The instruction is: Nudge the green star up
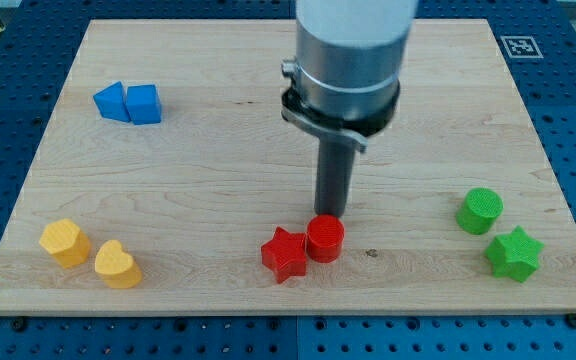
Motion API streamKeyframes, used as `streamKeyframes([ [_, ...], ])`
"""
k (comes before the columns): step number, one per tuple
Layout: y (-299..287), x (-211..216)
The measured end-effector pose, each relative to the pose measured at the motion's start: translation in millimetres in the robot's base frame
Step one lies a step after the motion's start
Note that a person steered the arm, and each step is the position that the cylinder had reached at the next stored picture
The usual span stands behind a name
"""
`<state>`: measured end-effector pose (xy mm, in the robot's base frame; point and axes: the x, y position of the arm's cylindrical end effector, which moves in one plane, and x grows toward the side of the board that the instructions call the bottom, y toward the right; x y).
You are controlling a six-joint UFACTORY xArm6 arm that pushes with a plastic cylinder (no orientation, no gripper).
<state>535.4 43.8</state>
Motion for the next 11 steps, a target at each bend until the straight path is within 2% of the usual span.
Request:
streamKeyframes([
  [2,5.4,10.1],
  [5,36.9,-5.9],
  [6,52.8,2.0],
  [8,61.2,57.1],
  [9,93.1,79.4],
  [11,109.6,83.1],
])
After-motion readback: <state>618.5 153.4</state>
